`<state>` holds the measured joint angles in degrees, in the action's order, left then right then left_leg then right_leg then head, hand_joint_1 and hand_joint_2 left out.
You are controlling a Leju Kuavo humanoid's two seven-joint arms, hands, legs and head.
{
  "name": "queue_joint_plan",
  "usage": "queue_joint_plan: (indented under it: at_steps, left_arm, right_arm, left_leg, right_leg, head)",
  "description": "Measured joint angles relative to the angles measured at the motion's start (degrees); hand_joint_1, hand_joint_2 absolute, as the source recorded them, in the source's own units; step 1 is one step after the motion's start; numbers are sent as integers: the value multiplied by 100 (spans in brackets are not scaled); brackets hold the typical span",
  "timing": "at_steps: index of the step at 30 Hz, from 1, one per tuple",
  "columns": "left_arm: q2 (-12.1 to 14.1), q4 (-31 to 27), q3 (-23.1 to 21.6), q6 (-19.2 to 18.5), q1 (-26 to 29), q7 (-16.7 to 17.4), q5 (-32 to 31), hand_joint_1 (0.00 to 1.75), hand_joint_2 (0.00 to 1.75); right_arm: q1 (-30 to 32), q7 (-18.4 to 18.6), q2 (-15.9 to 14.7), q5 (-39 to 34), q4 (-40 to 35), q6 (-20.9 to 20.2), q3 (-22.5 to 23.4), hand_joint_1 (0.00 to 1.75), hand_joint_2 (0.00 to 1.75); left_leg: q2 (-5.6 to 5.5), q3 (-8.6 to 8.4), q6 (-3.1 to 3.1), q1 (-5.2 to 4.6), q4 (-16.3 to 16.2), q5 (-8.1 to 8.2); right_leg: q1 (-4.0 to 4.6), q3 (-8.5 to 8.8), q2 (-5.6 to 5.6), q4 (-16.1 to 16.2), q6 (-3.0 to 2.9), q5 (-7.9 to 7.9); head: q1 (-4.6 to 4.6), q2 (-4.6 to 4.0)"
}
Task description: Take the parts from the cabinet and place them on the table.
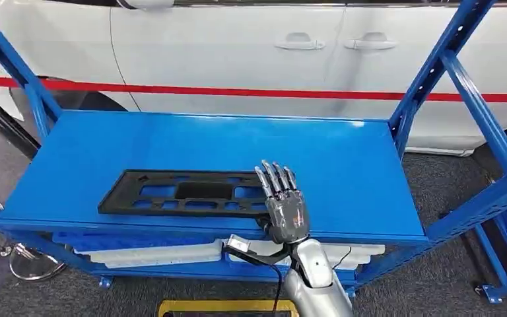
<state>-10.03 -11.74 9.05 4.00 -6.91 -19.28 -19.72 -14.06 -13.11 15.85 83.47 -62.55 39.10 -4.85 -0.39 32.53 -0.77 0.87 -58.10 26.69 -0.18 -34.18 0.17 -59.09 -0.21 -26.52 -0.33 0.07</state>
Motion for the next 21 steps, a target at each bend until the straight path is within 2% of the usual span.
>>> queue_joint_plan:
  at_steps: [2,3,4,5,7,8,9,10,12,13,14,17,18,19,20,21]
  left_arm:
    - [-2,0,0,-2,0,0,-2,0,0]
    - [0,0,0,-2,-5,0,-13,0,0]
    - [0,0,0,-2,-10,0,-17,0,0]
    - [0,0,0,0,-13,0,-20,0,0]
    - [0,0,2,0,-5,0,-28,0,0]
    - [0,0,4,2,2,2,-37,0,0]
    - [0,0,4,7,4,2,-46,0,0]
    - [0,0,7,9,0,2,-52,0,0]
    - [0,0,13,15,-16,-2,-59,0,0]
    - [4,0,20,20,-24,-7,-63,0,0]
    - [7,0,31,26,-38,-13,-68,0,0]
    - [9,0,37,26,-29,-15,-70,0,0]
    - [4,0,39,26,-32,-15,-70,0,0]
    - [4,0,39,26,-40,-18,-70,0,0]
    - [4,0,39,26,-46,-22,-70,0,0]
    - [2,0,39,26,-47,-24,-70,0,0]
  right_arm:
    - [-1,-33,7,-7,-2,0,15,0,175]
    - [1,-46,18,-7,-15,0,31,0,175]
    - [-6,-63,24,0,-17,0,52,0,175]
    - [-10,-81,24,18,-17,0,74,0,175]
    - [-4,-98,24,52,-15,0,92,0,175]
    - [-2,-94,24,90,-13,0,92,145,175]
    - [2,-50,24,149,-11,0,92,175,175]
    - [3,2,24,179,-2,0,92,175,175]
    - [-1,66,24,147,30,0,85,175,175]
    - [-2,96,26,114,53,0,79,175,175]
    - [-7,105,26,101,85,0,72,175,175]
    - [-7,107,26,101,144,0,53,175,175]
    - [-11,107,24,101,151,0,44,175,175]
    - [-16,107,20,101,162,0,41,175,175]
    - [-21,109,20,101,173,0,41,175,175]
    - [-18,112,20,98,186,0,39,175,175]
  left_leg:
    - [3,-29,75,-3,44,-8]
    - [8,-5,107,13,11,39]
    - [10,35,128,17,-145,157]
    - [9,187,142,17,-479,370]
    - [10,628,175,20,-1406,781]
    - [10,786,181,20,-1722,845]
    - [10,800,175,20,-1733,767]
    - [10,698,158,20,-1489,570]
    - [10,227,98,12,-502,44]
    - [12,54,49,1,-89,-13]
    - [7,4,30,-29,6,11]
    - [-2,31,-28,-58,-4,-15]
    - [2,-10,-94,15,80,-72]
    - [10,-23,-110,8,114,-92]
    - [18,-20,-152,10,114,-98]
    - [20,-14,-156,9,112,-96]
  right_leg:
    - [1,7,13,23,-56,12]
    - [-50,37,4,85,-109,45]
    - [-48,54,-3,99,-138,47]
    - [-47,52,-13,98,-171,46]
    - [-25,41,-21,91,-188,40]
    - [-15,33,-21,80,-192,38]
    - [-7,34,-19,68,-198,33]
    - [-1,36,-16,55,-203,25]
    - [8,56,-11,32,-188,1]
    - [8,59,-12,28,-177,-7]
    - [49,32,-9,-2,-144,-16]
    - [19,29,-12,47,-57,25]
    - [45,21,-13,32,-18,0]
    - [20,-4,-14,-72,16,-90]
    - [7,-127,-10,-346,44,-284]
    - [-14,-334,-11,-792,71,-524]
  head:
    - [0,0]
    - [-2,0]
    - [0,0]
    - [-2,0]
    - [-2,2]
    - [-2,0]
    - [-2,0]
    - [-2,2]
    - [-2,0]
    - [-2,0]
    - [0,0]
    - [-2,2]
    - [-2,0]
    - [2,0]
    - [0,0]
    - [2,2]
